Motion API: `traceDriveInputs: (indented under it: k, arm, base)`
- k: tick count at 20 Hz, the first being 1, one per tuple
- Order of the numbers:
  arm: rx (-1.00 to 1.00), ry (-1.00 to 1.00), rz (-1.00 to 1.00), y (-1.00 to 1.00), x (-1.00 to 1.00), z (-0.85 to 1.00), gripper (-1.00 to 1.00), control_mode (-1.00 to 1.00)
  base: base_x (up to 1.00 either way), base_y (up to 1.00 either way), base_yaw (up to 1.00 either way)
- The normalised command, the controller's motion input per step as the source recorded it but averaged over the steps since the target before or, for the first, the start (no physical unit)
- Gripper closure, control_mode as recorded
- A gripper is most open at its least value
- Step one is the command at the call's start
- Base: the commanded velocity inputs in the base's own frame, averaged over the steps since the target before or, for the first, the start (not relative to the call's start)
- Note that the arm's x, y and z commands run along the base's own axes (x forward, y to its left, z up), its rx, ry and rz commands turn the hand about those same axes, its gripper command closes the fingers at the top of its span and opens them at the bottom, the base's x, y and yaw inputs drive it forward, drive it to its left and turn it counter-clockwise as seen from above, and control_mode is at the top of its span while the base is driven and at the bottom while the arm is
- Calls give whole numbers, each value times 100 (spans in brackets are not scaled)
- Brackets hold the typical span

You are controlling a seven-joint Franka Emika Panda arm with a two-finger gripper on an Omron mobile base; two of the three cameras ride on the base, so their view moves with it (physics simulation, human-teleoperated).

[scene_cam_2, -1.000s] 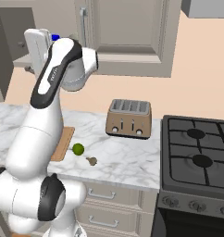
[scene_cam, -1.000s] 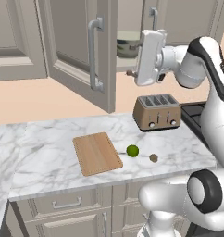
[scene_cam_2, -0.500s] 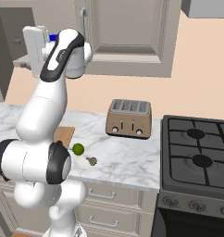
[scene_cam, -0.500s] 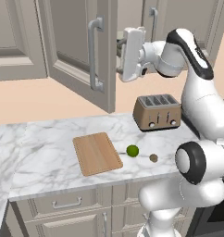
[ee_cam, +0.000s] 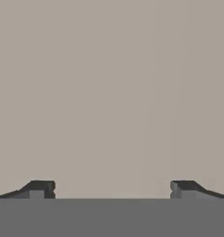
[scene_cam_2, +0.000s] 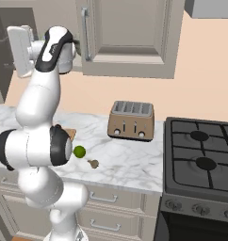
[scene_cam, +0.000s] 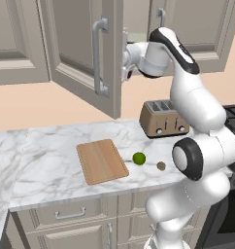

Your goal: Open the cabinet. Place the bowl and condiment on the counter. Then place the lime and garlic on the cutting board.

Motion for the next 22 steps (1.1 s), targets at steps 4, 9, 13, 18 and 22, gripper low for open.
traceDriveInputs:
  k: [4,9,13,18,22]
  arm:
    - [0,4,21,62,-33,0,-100,-100]
    - [0,1,19,58,-64,5,-100,-100]
    - [0,0,17,58,-69,13,-100,-100]
    - [0,-1,6,55,-61,9,-100,-100]
    - [-7,-1,2,41,-29,0,-100,-100]
  base:
    - [0,0,0]
    - [0,0,0]
    - [0,0,0]
    - [0,0,0]
    - [0,0,0]
